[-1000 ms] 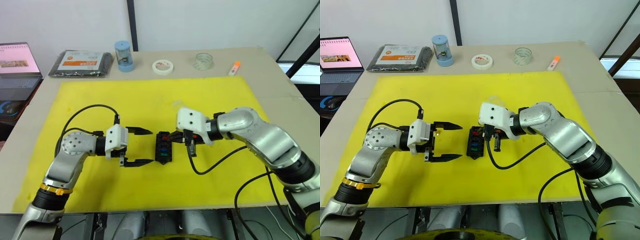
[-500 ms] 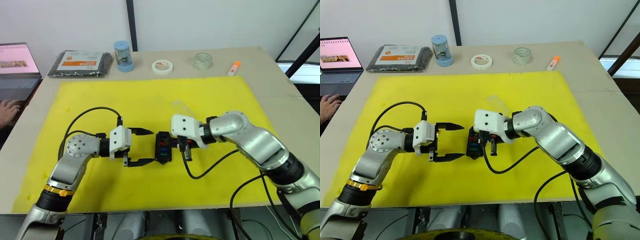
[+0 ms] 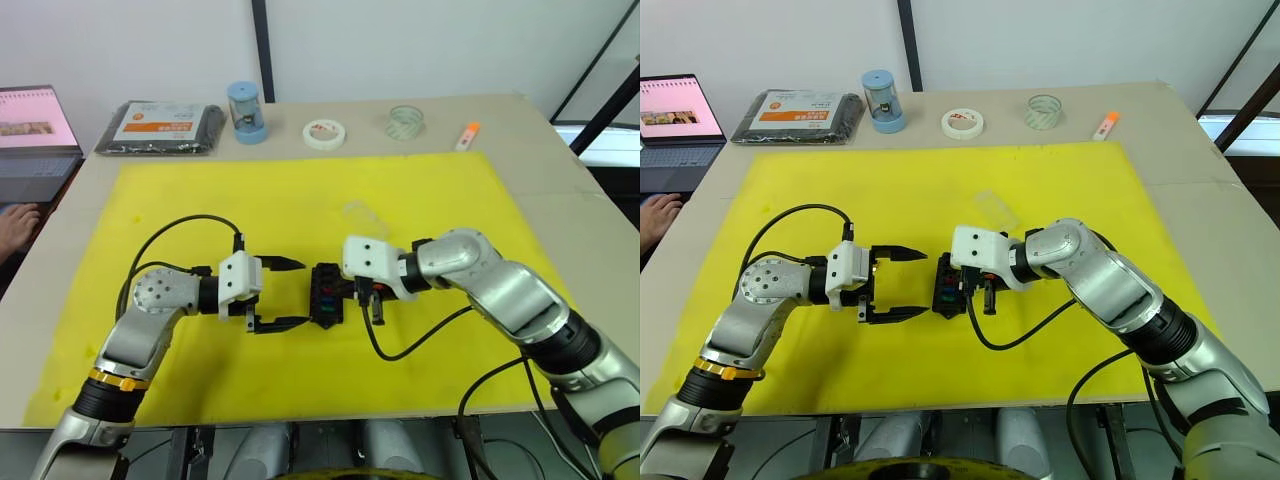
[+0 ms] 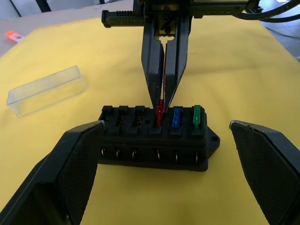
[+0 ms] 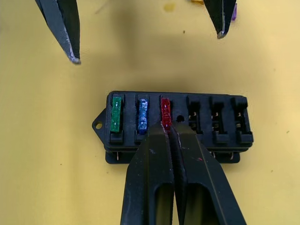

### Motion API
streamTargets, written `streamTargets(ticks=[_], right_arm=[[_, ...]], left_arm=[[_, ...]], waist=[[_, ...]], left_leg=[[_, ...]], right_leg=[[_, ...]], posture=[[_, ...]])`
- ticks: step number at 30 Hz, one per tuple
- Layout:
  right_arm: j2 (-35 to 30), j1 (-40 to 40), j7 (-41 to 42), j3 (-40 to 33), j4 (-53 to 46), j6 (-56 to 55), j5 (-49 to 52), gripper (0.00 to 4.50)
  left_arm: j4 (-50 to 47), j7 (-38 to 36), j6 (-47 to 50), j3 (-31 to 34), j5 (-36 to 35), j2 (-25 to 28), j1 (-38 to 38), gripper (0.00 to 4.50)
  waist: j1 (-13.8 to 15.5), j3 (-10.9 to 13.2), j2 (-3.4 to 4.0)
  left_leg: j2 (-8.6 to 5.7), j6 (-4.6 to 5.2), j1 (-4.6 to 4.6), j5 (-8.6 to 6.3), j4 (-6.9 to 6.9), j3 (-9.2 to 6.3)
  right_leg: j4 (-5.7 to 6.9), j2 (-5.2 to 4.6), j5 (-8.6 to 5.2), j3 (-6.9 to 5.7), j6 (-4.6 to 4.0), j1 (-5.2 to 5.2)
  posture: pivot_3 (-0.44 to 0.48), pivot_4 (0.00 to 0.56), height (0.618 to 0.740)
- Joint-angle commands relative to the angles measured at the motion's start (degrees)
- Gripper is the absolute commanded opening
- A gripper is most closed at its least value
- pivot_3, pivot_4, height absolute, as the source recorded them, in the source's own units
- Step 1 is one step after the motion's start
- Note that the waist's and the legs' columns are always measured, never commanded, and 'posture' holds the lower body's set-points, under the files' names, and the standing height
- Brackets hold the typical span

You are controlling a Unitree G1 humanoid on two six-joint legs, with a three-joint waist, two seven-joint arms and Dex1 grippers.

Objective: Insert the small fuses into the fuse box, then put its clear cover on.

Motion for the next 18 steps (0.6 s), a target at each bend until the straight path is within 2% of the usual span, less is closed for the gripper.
streamTargets(ticks=[1,16,18], right_arm=[[0.24,-0.08,0.30,-0.47,-0.14,-0.62,-0.77,0.00],[1.66,-0.44,0.75,0.80,1.04,-0.36,-2.44,0.00],[1.79,-0.38,1.14,0.39,0.92,-0.89,-2.09,0.49]], left_arm=[[0.40,-0.69,-2.11,0.73,-1.01,0.14,0.09,4.48],[0.02,-0.73,-2.25,0.55,-1.23,0.17,-0.53,4.48],[-0.39,-0.47,-1.93,0.35,-1.29,0.02,-0.76,4.50]], waist=[[0.01,0.00,0.00],[-0.13,-0.01,-0.01],[-0.12,-0.01,-0.01]], left_leg=[[0.00,0.00,0.00,0.00,0.00,0.00],[0.01,0.00,0.07,0.00,0.00,0.00],[0.01,0.00,0.07,0.00,0.00,0.00]], right_leg=[[0.00,0.00,0.00,0.00,0.00,0.00],[0.02,0.01,0.00,0.00,0.00,0.04],[0.02,0.01,0.00,0.00,0.00,0.04]], posture=[[0.000,0.150,0.740],[0.000,0.150,0.740],[0.000,0.150,0.740]])
